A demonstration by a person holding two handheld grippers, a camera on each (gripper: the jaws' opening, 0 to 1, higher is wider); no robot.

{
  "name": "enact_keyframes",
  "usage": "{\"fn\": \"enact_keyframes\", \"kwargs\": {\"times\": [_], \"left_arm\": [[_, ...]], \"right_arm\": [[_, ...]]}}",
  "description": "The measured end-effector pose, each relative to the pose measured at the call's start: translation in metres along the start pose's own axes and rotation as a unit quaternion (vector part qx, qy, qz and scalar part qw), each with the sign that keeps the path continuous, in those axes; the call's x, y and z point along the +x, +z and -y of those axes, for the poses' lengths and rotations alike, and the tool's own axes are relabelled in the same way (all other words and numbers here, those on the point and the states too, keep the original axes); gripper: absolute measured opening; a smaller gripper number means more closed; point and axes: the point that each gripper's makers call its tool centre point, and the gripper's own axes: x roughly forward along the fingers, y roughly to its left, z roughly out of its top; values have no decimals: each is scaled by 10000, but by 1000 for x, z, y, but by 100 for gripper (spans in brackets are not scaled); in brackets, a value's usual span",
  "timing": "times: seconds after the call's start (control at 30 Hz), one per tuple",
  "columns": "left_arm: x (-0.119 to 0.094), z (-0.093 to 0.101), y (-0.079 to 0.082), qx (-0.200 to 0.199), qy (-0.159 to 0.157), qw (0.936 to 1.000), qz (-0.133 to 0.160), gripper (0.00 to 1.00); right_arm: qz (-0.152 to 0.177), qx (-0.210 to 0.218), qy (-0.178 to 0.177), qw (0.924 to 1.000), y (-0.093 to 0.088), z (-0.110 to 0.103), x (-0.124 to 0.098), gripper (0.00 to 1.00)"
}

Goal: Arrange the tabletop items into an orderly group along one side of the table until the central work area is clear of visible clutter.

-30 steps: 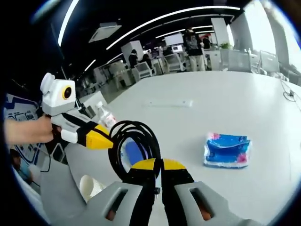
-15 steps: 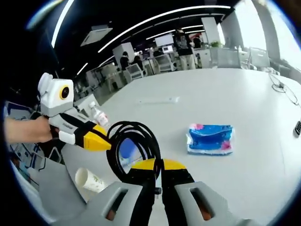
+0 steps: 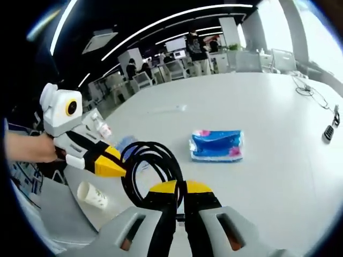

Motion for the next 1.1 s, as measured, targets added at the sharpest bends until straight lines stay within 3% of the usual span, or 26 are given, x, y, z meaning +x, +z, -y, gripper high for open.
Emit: {"fn": "enact_keyframes", "kwargs": {"times": [0.37, 1.1], "left_arm": [[34, 6, -4, -60, -119, 9997, -196, 1], [86, -10, -3, -107, 32, 9992, -375, 2]], "right_arm": [[-142, 219, -145, 9996, -15, 29, 0, 0], [-449, 233, -172, 9986, -22, 79, 33, 0]]}}
